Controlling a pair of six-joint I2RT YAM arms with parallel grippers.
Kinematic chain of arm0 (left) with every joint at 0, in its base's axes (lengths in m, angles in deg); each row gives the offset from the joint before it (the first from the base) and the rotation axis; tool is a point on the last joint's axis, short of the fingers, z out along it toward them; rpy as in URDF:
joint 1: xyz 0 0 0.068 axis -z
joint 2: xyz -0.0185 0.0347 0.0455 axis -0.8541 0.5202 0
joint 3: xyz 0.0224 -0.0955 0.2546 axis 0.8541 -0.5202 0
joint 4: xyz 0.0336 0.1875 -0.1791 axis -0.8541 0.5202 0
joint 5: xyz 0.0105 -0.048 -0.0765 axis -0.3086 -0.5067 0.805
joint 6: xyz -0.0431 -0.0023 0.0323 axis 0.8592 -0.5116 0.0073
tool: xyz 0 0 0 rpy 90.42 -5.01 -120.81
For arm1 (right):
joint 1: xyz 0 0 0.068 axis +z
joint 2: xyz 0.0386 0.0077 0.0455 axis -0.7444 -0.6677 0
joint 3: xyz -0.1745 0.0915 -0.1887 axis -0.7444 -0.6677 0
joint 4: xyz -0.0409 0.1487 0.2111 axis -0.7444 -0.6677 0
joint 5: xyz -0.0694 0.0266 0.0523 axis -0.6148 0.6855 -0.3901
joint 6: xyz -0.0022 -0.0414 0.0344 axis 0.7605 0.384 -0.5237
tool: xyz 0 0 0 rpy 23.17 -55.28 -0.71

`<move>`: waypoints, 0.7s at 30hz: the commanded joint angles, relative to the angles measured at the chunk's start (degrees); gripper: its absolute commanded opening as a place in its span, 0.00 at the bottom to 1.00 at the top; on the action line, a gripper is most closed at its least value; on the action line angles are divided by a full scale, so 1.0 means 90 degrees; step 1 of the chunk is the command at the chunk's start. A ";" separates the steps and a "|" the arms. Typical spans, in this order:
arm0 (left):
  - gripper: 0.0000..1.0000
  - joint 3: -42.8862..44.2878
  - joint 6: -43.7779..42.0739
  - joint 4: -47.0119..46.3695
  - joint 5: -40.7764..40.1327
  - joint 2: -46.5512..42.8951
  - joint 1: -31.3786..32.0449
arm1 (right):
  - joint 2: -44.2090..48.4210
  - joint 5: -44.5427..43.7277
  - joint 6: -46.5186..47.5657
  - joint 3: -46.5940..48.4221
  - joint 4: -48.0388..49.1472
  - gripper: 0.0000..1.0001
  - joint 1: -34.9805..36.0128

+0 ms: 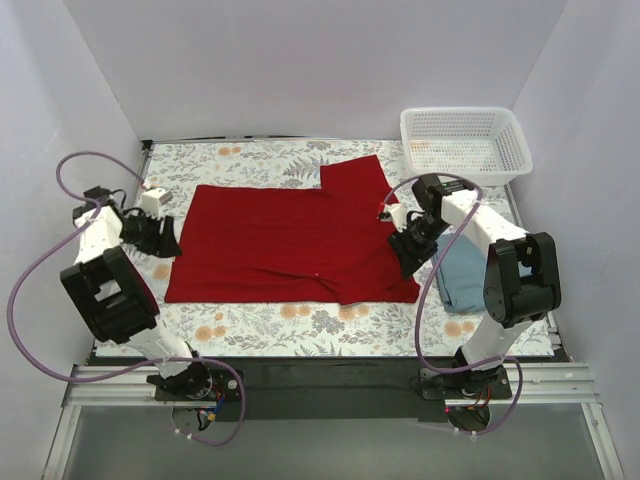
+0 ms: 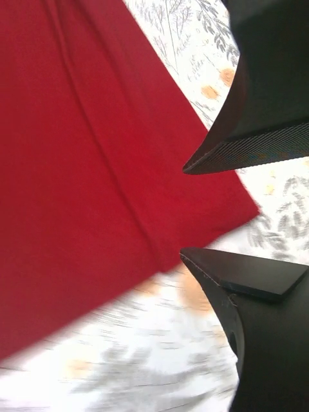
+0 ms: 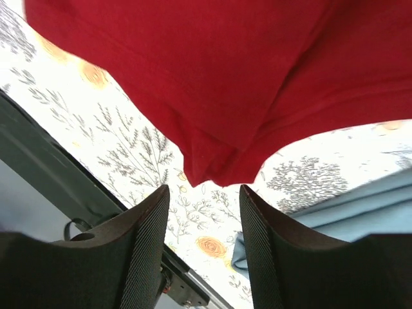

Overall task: Fold and stack the t-shirts
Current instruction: Fold the tshirt

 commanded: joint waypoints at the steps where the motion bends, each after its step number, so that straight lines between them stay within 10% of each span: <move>1: 0.48 -0.0207 -0.0861 -0.0349 0.1188 -0.1180 0.1184 | 0.0076 0.0578 -0.0214 0.0525 -0.0271 0.53 -0.0070; 12: 0.48 -0.2378 -0.0784 -0.3594 0.1054 -0.2647 0.6376 | -0.1310 0.0579 -0.0702 0.1219 0.0130 0.49 -0.0255; 21: 0.48 -0.2504 -0.0736 -0.4951 0.0488 -0.1397 0.8071 | -0.1370 0.0511 -0.0674 0.0928 0.0081 0.49 -0.0333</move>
